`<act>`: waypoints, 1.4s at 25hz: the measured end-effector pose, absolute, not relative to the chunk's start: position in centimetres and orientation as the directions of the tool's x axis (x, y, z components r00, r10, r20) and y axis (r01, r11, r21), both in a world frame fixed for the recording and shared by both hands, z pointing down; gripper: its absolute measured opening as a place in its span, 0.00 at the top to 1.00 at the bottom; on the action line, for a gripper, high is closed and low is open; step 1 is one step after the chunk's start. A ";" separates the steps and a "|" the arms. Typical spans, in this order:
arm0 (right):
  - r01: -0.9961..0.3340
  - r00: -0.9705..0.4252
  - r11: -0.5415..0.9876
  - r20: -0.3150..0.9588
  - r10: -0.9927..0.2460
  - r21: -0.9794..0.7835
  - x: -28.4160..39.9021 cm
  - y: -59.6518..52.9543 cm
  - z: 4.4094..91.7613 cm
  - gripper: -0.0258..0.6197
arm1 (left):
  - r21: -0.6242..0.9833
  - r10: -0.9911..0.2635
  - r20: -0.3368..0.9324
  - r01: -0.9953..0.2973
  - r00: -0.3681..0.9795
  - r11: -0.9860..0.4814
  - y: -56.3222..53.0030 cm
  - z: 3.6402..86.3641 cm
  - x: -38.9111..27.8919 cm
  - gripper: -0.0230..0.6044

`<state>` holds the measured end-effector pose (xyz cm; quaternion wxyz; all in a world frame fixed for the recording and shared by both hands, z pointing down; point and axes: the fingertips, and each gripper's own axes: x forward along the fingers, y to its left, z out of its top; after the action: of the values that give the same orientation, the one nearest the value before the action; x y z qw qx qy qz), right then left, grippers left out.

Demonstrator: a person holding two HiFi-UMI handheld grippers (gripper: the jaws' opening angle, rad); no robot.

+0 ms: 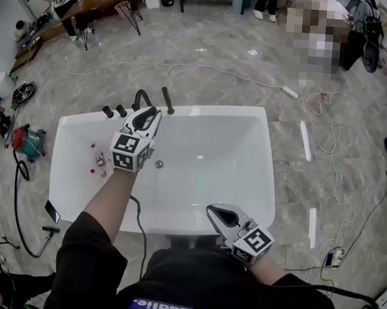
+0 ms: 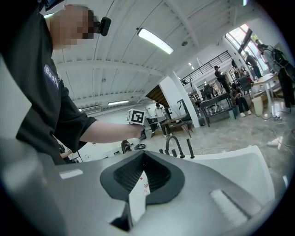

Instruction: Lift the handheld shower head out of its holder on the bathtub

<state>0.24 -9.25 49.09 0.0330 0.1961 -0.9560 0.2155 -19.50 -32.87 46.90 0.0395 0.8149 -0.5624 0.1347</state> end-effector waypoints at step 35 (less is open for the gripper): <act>-0.582 -0.813 0.676 0.305 -0.497 -0.452 -0.3 -15.7 59.7 0.96 | -0.103 -0.789 0.546 -0.913 0.280 -0.395 -54.9 67.5 -25.7 0.62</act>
<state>-0.27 -15.68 59.74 0.0785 0.2958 -0.9120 0.2733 -25.69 -54.93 67.54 0.1158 0.7916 -0.5375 0.2665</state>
